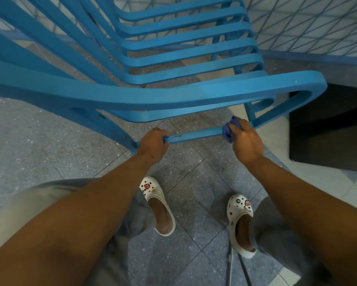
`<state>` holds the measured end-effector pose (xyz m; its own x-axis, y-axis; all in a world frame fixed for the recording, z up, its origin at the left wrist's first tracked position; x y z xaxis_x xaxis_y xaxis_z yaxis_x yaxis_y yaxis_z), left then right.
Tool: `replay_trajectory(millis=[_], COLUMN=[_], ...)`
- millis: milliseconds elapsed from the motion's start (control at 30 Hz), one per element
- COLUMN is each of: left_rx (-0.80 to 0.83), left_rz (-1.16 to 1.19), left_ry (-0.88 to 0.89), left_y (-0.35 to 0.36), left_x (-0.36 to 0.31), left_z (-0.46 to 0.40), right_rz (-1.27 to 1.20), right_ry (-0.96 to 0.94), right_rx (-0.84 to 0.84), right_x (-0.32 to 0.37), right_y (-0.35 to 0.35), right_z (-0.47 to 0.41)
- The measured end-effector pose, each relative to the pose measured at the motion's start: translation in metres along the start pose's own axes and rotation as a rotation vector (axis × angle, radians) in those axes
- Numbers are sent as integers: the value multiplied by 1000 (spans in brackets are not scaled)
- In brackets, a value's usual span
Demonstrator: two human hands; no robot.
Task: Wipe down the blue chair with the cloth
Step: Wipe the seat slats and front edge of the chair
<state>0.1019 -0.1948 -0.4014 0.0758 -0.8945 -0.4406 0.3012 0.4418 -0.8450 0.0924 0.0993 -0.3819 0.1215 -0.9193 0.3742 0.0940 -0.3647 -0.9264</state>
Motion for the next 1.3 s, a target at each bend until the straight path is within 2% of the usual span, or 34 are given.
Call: replay_trajectory(millis=[100,167,233,333,400,567,700,767,867,1000,1167,1300], left_rx=[1,10,12,13,9,22,20,26,56,46,35,116], left_rz=[7,2,6,-5,-8,-13,-14,-26,-40,-52,-20,-46], left_ry=[-4,-3,-1,3,12,9,18,18,28,48,7,7], left_y=[0,0,0,0,0,1,0,-1,-5,-20,-48,-67], left_x=[0,-1,-1,-1,-1,0,0,-3,-8,-11,-8,-8], left_z=[0,0,0,1,0,1,2,3,10,27,58,96], right_rz=[-40,-103,-145,-52,-112,-78,82,57,40,-19,-323,-566], right_ry=[129,120,50,-11,-34,-239,-103,-2,127,139,262,234], right_rx=[-31,-55,-40,104,135,152,90,91,160,161,71,163], right_x=[19,41,65,91,102,85,22,4,6,16,28,64], right_y=[11,20,30,48,55,40,10,1,-5,-14,-26,-16], right_z=[3,6,5,4,1,-5,-3,-2,-5,-12,-7,3])
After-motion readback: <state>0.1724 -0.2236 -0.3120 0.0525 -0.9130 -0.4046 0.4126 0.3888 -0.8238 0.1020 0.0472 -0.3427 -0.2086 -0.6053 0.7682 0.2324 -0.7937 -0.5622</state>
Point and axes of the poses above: each hand's wrist, its own z-axis away from the middle knuckle, its own y-axis out of the palm, x = y × z, the point moved 5 cm from there along -z, towards the middle knuckle, and after that the axes turned 7 degrees about -z, right-handed, at the moved point
